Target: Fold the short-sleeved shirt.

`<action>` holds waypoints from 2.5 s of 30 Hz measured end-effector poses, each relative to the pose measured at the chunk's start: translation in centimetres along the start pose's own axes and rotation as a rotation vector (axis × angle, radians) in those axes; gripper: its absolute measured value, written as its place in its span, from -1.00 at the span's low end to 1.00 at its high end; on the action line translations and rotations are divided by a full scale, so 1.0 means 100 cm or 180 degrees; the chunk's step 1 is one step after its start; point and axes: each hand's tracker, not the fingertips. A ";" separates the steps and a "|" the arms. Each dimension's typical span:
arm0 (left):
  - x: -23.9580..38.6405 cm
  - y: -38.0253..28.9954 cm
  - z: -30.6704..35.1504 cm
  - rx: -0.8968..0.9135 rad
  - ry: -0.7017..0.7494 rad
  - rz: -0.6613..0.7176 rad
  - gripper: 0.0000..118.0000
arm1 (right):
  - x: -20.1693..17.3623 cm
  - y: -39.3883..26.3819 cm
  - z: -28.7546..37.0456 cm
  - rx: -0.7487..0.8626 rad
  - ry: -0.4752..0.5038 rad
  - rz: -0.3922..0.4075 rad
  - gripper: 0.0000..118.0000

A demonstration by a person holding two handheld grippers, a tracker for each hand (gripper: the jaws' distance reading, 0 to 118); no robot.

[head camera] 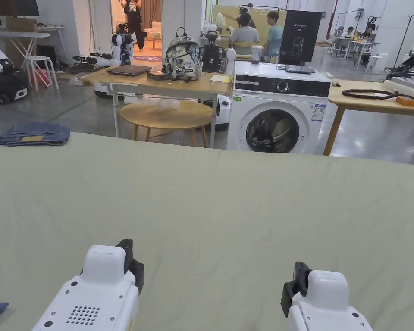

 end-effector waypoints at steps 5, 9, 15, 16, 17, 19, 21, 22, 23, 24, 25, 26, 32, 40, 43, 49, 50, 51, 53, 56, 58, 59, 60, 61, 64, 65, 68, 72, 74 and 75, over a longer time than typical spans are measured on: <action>0.000 0.003 -0.002 -0.0034 -0.0001 0.0010 -1.00 | 0.001 0.002 -0.003 -0.0057 0.0003 -0.0008 -1.00; -0.002 0.004 -0.005 -0.0067 -0.0037 0.0087 -1.00 | 0.002 0.003 -0.003 -0.0069 -0.0016 -0.0029 -1.00; -0.002 0.006 -0.005 -0.0048 -0.0028 0.0065 -0.79 | 0.004 0.004 -0.003 -0.0056 -0.0047 -0.0048 -0.81; -0.002 0.007 -0.005 -0.0054 -0.0023 0.0068 -0.77 | 0.004 0.004 -0.004 -0.0052 -0.0059 -0.0046 -0.74; -0.002 0.008 -0.006 -0.0061 -0.0032 0.0078 -0.72 | 0.004 0.004 -0.004 -0.0045 -0.0069 -0.0038 -0.56; -0.003 0.008 -0.006 -0.0064 -0.0067 0.0129 -0.52 | 0.003 0.004 -0.004 -0.0035 -0.0072 -0.0015 0.07; -0.005 0.007 -0.006 -0.0044 -0.0116 0.0183 -0.33 | 0.003 0.003 -0.003 0.0021 -0.0133 0.0022 0.32; -0.005 0.007 -0.006 -0.0040 -0.0123 0.0212 -0.27 | 0.003 0.002 -0.002 0.0056 -0.0153 0.0044 0.33; -0.006 0.007 -0.006 -0.0035 -0.0132 0.0266 -0.16 | 0.002 0.003 -0.003 0.0063 -0.0151 0.0069 0.37; -0.008 0.006 -0.006 -0.0006 -0.0165 0.0341 -0.04 | 0.002 0.003 -0.004 0.0061 -0.0151 0.0085 0.45; -0.009 0.006 -0.005 0.0038 -0.0176 0.0401 0.07 | 0.002 0.003 -0.004 0.0049 -0.0147 0.0104 0.55; -0.011 0.006 -0.004 0.0102 -0.0202 0.0440 0.17 | 0.002 0.003 -0.005 0.0041 -0.0134 0.0115 0.61; -0.012 0.005 -0.003 0.0315 -0.0140 0.0431 0.18 | 0.002 0.004 -0.006 0.0057 -0.0058 0.0087 0.61; -0.013 0.006 -0.013 0.0090 -0.0044 0.0116 0.18 | -0.001 0.012 -0.013 0.0054 -0.0133 0.0075 0.62; -0.013 0.006 -0.013 0.0092 -0.0020 0.0061 0.18 | 0.004 0.016 -0.016 0.0000 0.0012 -0.0137 0.65; -0.019 0.008 -0.015 0.0031 -0.0057 0.0203 0.18 | 0.005 0.024 -0.022 -0.0170 -0.0065 -0.0250 0.67; -0.020 0.009 -0.015 0.0025 -0.0058 0.0217 0.18 | 0.005 0.024 -0.022 -0.0182 -0.0058 -0.0269 0.67; -0.020 0.010 -0.015 0.0020 -0.0056 0.0240 0.18 | 0.005 0.024 -0.022 -0.0188 -0.0057 -0.0286 0.67; -0.021 0.010 -0.014 0.0016 -0.0054 0.0301 0.18 | 0.004 0.027 -0.023 -0.0242 -0.0137 -0.0348 0.67; -0.024 0.010 -0.013 0.0046 -0.0053 0.0376 0.18 | 0.003 0.032 -0.024 -0.0312 -0.0269 -0.0435 0.67; -0.025 0.011 -0.014 0.0044 -0.0049 0.0406 0.18 | 0.006 0.034 -0.024 -0.0335 -0.0243 -0.0498 0.67; -0.025 0.011 -0.015 0.0033 -0.0051 0.0421 0.18 | 0.007 0.035 -0.024 -0.0338 -0.0217 -0.0561 0.67; -0.025 0.012 -0.015 0.0022 -0.0043 0.0427 0.18 | 0.008 0.035 -0.024 -0.0339 -0.0191 -0.0609 0.67; -0.025 0.012 -0.016 0.0015 -0.0028 0.0429 0.18 | 0.010 0.036 -0.025 -0.0355 -0.0165 -0.0657 0.67; -0.023 0.013 -0.017 0.0017 0.0037 0.0405 0.18 | 0.010 0.039 -0.027 -0.0430 -0.0214 -0.0682 0.67; -0.022 0.014 -0.017 0.0011 0.0067 0.0365 0.18 | 0.010 0.039 -0.028 -0.0450 -0.0251 -0.0672 0.67; -0.019 0.014 -0.019 0.0020 0.0160 0.0259 0.18 | 0.008 0.035 -0.031 -0.0456 -0.0289 -0.0593 0.67; -0.019 0.014 -0.020 -0.0003 0.0178 0.0229 0.18 | 0.006 0.032 -0.033 -0.0472 -0.0334 -0.0557 0.67; -0.019 0.014 -0.021 -0.0005 0.0169 0.0234 0.18 | 0.006 0.032 -0.033 -0.0478 -0.0347 -0.0567 0.67; -0.019 0.014 -0.021 -0.0009 0.0163 0.0236 0.18 | 0.006 0.032 -0.033 -0.0474 -0.0346 -0.0579 0.67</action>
